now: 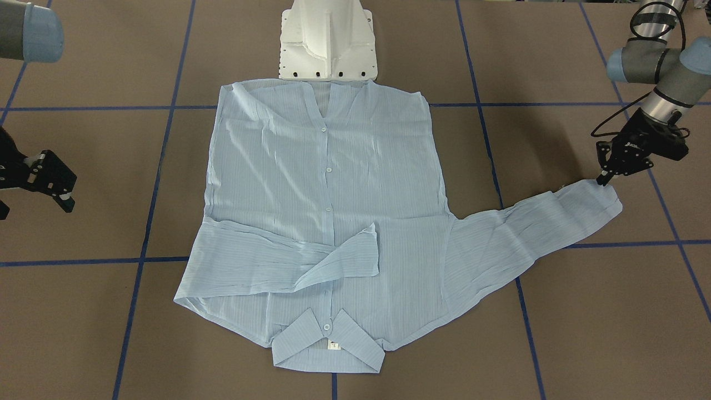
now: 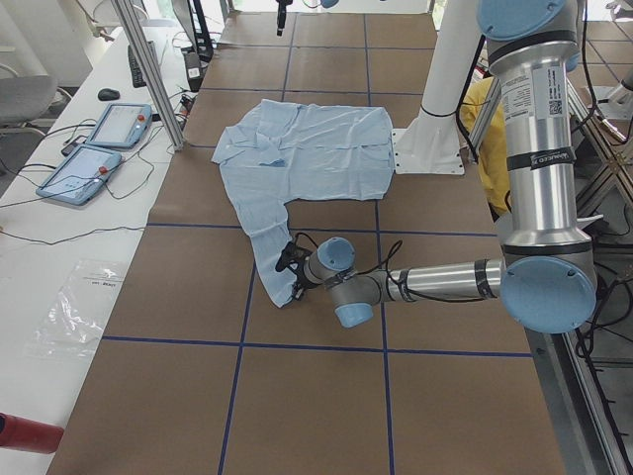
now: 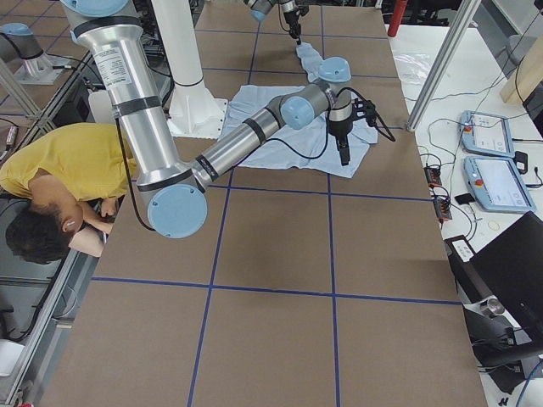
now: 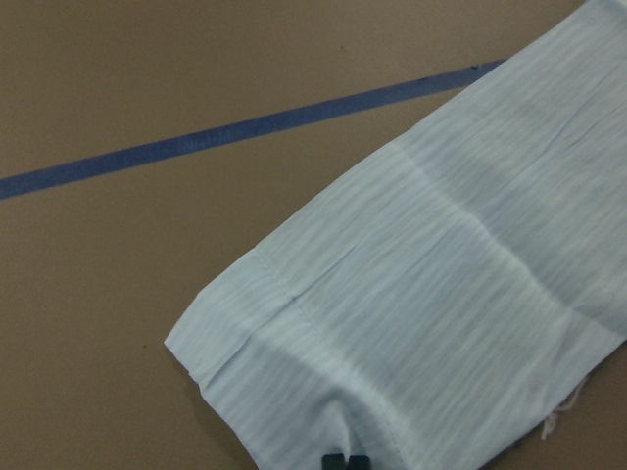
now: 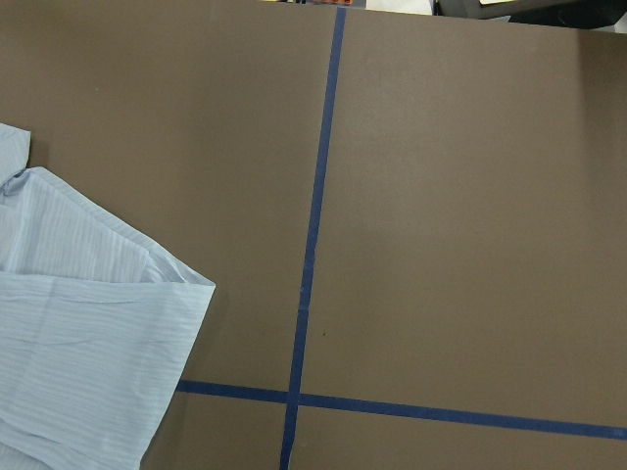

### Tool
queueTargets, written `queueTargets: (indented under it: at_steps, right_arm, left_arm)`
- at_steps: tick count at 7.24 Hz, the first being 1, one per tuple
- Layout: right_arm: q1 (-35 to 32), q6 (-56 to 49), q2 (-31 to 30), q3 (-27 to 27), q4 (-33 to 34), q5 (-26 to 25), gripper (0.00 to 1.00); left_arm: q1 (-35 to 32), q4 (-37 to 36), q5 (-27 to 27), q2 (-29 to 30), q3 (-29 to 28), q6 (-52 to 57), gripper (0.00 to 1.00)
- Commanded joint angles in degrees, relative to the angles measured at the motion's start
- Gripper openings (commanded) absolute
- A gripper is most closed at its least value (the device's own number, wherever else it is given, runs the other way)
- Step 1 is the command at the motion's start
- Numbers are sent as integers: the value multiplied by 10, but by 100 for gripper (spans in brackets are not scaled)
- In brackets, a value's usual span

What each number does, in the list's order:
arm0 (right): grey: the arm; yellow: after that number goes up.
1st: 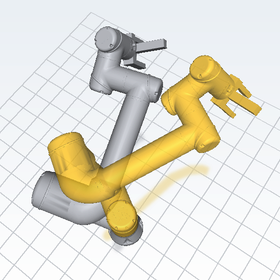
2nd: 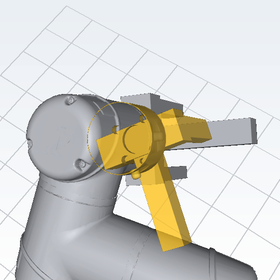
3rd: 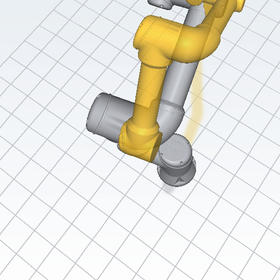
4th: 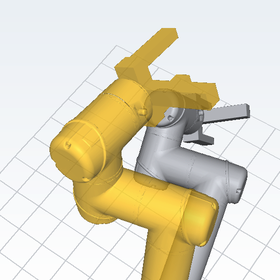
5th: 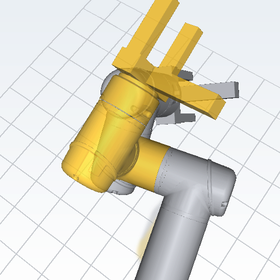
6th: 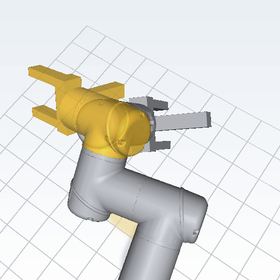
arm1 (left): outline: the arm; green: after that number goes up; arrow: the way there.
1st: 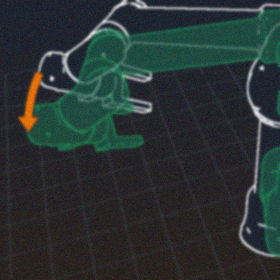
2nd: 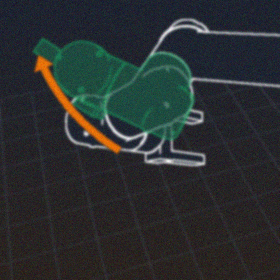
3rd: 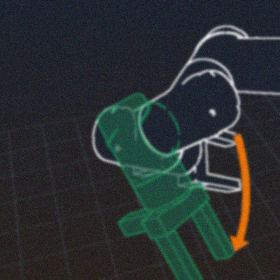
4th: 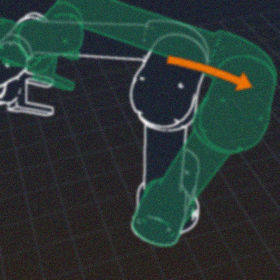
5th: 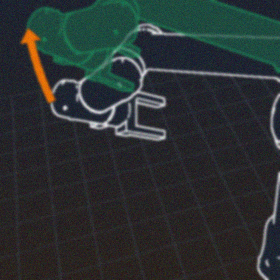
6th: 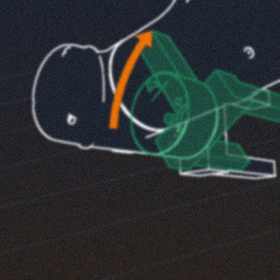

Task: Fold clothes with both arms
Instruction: 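Carry the sleeve with the left gripper across the shirt body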

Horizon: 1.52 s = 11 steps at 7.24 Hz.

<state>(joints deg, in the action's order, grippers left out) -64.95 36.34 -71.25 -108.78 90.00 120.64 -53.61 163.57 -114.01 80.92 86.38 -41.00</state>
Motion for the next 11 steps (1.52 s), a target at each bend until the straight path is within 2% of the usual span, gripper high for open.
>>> queueTargets:
  at_steps: [1,2,3,5,6,8,11]
  right_arm:
    - [0,1,0,-2,0,0,100]
    - [0,2,-1,-3,0,0,100]
    - [0,3,-1,-4,0,-1,100]
    - [1,4,0,-5,0,-1,100]
    - [1,5,0,-5,1,-1,100]
    - [1,10,0,-5,0,-1,100]
    - [1,11,0,-3,1,-1,100]
  left_arm:
    - [-21,-12,-2,58,57,-41,0]
    - [-21,-32,-29,112,56,-111,0]
    - [-21,-84,-42,182,56,-157,0]
    - [-6,-208,-39,341,55,-282,0]
    - [37,-249,-25,401,49,-322,0]
    - [117,-282,60,488,28,-380,0]
    - [229,-280,192,559,-57,-391,0]
